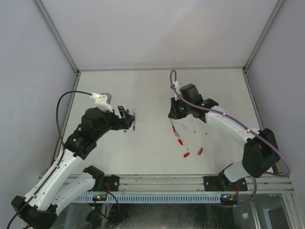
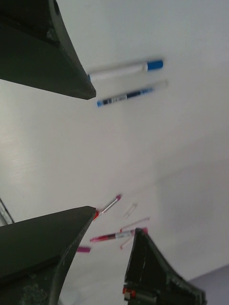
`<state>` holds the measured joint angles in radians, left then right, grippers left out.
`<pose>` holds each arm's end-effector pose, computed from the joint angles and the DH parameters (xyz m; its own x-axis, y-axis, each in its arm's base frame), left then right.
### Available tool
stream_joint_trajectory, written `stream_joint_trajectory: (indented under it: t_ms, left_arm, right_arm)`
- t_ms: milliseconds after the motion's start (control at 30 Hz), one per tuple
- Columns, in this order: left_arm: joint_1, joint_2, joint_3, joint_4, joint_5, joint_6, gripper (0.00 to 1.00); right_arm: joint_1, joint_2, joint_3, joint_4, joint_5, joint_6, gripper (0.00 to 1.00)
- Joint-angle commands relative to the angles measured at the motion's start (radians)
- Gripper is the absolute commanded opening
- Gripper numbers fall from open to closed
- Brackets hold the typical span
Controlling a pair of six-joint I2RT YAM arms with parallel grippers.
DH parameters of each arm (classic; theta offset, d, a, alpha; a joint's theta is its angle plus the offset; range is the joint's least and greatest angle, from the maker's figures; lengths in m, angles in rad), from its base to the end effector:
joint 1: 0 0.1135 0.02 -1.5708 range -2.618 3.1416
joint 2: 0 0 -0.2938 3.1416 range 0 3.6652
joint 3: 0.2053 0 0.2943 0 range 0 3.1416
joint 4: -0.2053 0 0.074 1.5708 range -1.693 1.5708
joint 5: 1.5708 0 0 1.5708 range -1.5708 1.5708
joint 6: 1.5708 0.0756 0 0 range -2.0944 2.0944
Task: Insert the pens into the pen caps
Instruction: Pick up the pen from the center of the board, then adjust the pen.
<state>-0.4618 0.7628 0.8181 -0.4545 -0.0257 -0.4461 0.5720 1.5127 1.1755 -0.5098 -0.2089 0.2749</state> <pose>0.2066 -0.1006 0.3342 -0.4969 -0.2344 -0.8355 0.2326 0.8916 -0.3885 0.3217 0.2257 0.2572 -0.7815 -0.1873 -0.5952 -0.4498 0.8302 0.3293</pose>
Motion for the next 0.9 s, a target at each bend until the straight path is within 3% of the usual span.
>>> stream_joint_trajectory:
  t_ms: [0,433,867]
  left_arm:
    - [-0.113,-0.035,-0.074,0.241,0.059,-0.074,1.0]
    - [-0.289,0.063,-0.105,0.39,0.092,-0.034,0.95]
    - [-0.309,0.069,-0.144,0.448,0.119,-0.038,0.89]
  right_arm:
    - [0.063,-0.123,-0.072,0.268,-0.079,0.131,0.0]
    - [0.203,-0.289,-0.241,0.623,-0.07,0.384,0.0]
    - [0.237,-0.375,-0.341,0.805,-0.043,0.475,0.0]
